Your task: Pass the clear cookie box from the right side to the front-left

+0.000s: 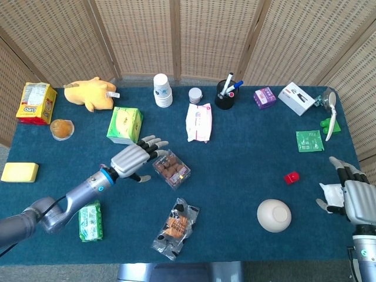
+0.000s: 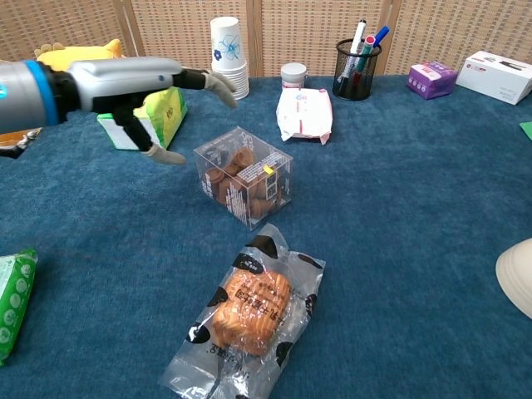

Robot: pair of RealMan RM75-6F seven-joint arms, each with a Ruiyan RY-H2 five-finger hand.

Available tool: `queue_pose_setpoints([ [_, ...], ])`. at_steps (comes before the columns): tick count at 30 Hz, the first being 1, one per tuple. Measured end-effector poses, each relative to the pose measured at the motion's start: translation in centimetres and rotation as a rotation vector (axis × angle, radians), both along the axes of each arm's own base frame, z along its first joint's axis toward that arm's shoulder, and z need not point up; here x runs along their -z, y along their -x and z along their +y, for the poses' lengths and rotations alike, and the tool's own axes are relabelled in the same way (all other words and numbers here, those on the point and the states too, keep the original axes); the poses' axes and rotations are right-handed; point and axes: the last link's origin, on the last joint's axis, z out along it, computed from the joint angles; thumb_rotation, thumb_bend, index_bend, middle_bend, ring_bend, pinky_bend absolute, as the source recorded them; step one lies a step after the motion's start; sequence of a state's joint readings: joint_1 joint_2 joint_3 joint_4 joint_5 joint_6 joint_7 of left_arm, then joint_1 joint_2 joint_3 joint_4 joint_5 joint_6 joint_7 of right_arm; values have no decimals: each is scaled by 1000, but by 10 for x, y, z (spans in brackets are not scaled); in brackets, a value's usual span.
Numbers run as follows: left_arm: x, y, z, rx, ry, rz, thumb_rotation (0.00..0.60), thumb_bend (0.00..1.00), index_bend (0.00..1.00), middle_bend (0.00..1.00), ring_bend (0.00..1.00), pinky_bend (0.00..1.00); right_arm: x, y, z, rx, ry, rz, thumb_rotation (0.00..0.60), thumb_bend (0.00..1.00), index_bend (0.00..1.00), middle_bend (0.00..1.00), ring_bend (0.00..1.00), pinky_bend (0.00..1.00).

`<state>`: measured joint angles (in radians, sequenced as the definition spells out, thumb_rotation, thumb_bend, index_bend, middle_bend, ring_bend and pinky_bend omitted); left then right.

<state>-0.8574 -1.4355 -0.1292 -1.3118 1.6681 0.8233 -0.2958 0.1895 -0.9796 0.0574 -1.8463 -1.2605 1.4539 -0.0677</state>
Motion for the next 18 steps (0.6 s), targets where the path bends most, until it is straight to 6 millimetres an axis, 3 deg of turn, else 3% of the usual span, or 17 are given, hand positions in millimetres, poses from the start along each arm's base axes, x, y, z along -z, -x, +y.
queue_pose_setpoints([
  [4,14,-18,9,6,53,24,591,302,131,14,0,0,-3,5,4,12,14,-10,600,57,90,182,150,211],
  [9,29,-38,18,18,93,53,495,302,119,1,0,0,-8,8,8,21,33,-30,600,56,87,182,150,211],
  [18,49,-62,28,30,139,108,489,302,135,58,0,0,-17,14,16,38,62,-58,600,57,74,182,150,212],
])
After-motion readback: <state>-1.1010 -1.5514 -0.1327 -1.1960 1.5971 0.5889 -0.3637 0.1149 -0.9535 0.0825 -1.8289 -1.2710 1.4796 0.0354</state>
